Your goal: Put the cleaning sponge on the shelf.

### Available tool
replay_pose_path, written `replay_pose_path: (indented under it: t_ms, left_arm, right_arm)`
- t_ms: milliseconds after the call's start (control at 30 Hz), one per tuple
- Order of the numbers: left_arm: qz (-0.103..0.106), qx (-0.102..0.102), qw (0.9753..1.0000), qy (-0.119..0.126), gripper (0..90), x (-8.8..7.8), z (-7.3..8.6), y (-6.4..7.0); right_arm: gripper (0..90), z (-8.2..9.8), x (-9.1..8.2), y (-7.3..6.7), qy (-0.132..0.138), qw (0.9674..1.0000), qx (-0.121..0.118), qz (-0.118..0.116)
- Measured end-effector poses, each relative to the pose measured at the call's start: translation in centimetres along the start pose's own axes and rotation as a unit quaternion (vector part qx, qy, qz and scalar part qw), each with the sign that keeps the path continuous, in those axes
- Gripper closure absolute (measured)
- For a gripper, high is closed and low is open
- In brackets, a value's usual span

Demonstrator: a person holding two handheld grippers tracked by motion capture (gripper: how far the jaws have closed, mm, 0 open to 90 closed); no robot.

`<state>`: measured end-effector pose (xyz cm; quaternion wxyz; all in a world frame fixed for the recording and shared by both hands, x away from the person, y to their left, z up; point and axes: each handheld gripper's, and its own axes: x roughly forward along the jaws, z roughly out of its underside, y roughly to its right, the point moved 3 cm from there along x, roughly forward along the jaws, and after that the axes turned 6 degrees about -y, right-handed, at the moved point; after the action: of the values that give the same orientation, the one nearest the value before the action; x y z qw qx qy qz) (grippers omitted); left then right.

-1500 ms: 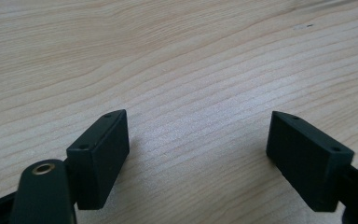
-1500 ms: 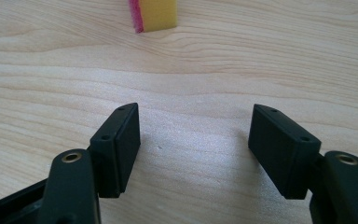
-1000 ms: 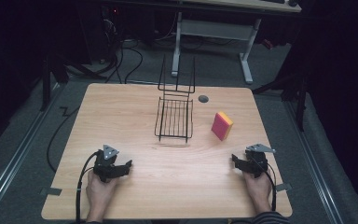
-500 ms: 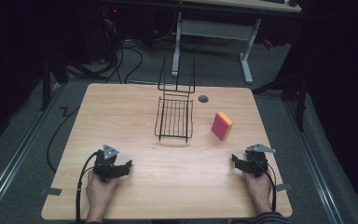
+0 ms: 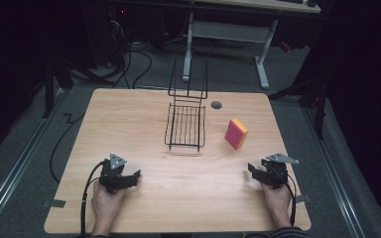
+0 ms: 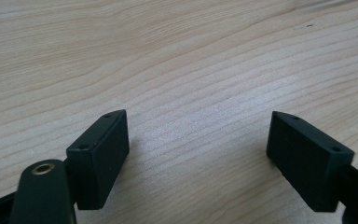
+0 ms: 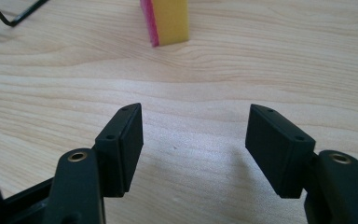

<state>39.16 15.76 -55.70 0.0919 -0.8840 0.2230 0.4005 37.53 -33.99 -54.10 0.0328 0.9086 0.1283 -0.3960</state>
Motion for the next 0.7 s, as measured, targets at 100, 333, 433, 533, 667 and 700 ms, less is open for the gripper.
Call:
replay_pose_path:
  t_ms: [100,333,433,533,667,700]
  left_arm:
    - [0.000,0.000,1.0000,0.000,21.6,0.0,0.0,0.0]
    - [0.000,0.000,1.0000,0.000,21.5,0.0,0.0,0.0]
    - [0.000,0.000,1.0000,0.000,21.5,0.0,0.0,0.0]
    - [0.000,0.000,1.0000,0.000,21.5,0.0,0.0,0.0]
    - [0.000,0.000,1.0000,0.000,21.5,0.0,0.0,0.0]
    - [0.000,0.000,1.0000,0.000,21.5,0.0,0.0,0.0]
  right_arm:
    - [37.2,-0.1,-0.4,0.0,0.006,1.0000,0.005,-0.006]
    - [35.2,-0.7,-1.2,-0.2,0.030,0.9994,0.002,-0.017]
    - [34.6,-1.0,-1.5,-0.3,0.033,0.9992,0.004,-0.021]
    - [34.5,-1.2,-1.6,-0.4,0.045,0.9987,0.003,-0.025]
    - [34.3,-1.3,-1.8,-0.2,0.051,0.9982,0.006,-0.030]
    - [34.3,-1.3,-1.8,-0.2,0.051,0.9982,0.006,-0.030]
